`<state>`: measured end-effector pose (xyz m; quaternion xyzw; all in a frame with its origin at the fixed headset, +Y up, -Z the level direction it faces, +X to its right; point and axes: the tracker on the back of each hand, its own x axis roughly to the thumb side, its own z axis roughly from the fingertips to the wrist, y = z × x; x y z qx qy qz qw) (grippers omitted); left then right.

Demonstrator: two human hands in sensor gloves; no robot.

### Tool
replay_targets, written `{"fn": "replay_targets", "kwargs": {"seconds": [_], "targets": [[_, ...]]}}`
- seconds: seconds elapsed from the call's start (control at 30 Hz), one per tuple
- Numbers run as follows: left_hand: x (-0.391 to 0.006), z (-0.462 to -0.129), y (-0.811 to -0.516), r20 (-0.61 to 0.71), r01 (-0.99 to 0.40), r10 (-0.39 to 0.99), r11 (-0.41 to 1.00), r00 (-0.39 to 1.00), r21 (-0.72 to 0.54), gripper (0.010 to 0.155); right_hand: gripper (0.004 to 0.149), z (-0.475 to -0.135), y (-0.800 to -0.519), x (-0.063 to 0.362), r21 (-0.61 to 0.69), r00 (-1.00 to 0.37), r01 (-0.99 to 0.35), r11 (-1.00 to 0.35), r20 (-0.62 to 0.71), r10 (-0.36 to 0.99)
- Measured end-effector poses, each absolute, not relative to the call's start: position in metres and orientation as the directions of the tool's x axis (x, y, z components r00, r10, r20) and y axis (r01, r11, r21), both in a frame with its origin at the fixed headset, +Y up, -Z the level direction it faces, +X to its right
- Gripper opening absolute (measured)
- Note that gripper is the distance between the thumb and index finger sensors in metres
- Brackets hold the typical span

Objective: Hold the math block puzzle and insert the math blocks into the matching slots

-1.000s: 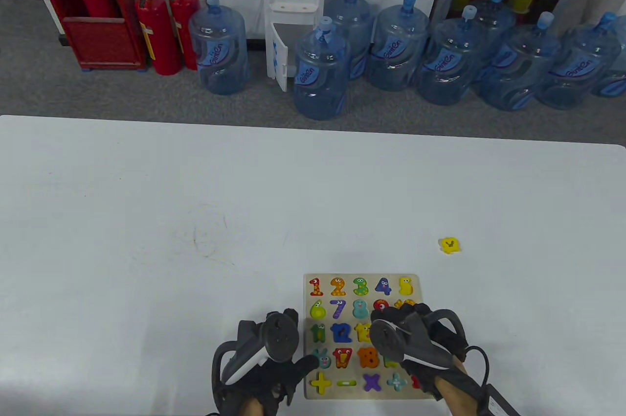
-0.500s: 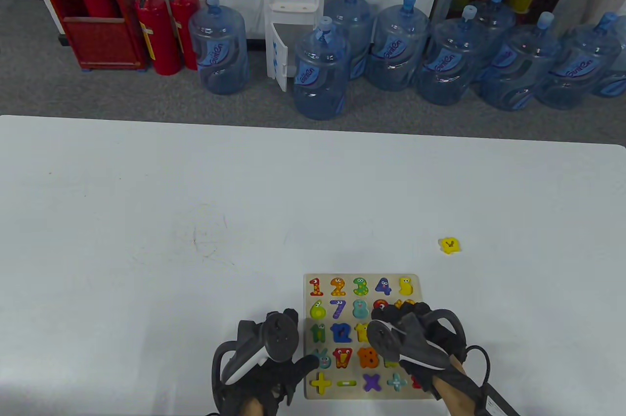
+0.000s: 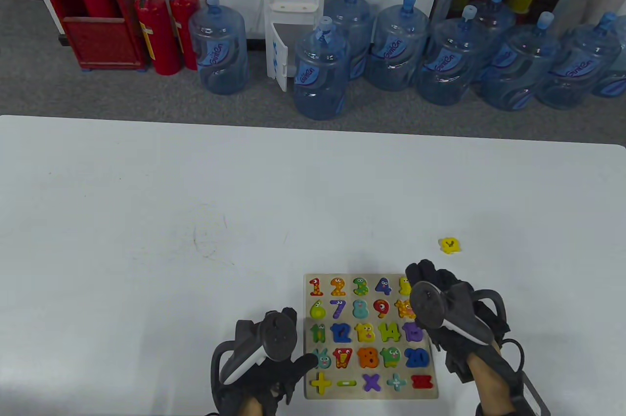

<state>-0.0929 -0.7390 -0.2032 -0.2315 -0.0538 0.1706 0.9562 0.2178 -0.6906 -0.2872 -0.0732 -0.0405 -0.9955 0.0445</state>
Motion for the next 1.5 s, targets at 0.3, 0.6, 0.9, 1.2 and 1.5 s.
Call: {"fn": "replay_targets", "kwargs": {"seconds": [0.3, 0.6, 0.9, 1.2, 1.5], "targets": [[-0.1, -0.204, -0.74, -0.012, -0.317, 0.348, 0.84, 0.937, -0.44, 0.09, 0.099, -0.341, -0.726, 0.247, 0.337, -0.962, 0.226, -0.914, -0.072, -0.264], [-0.102, -0.203, -0.741, -0.019, -0.321, 0.349, 0.837, 0.937, -0.443, 0.09, 0.09, -0.392, -0.747, 0.26, 0.453, -0.955, 0.119, -0.883, -0.193, -0.227], [-0.1, -0.203, -0.742, -0.007, -0.326, 0.362, 0.832, 0.932, -0.449, 0.09, 0.07, -0.394, -0.743, 0.269, 0.399, -0.954, 0.1, -0.911, -0.222, -0.202], [-0.097, -0.202, -0.742, 0.008, -0.317, 0.361, 0.829, 0.932, -0.461, 0.09, 0.061, -0.362, -0.741, 0.267, 0.251, -0.933, 0.278, -0.927, -0.158, -0.323], [-0.095, -0.203, -0.741, 0.015, -0.299, 0.346, 0.831, 0.938, -0.468, 0.09, 0.061, -0.312, -0.746, 0.245, 0.243, -0.898, 0.424, -0.873, -0.016, -0.44]]}}
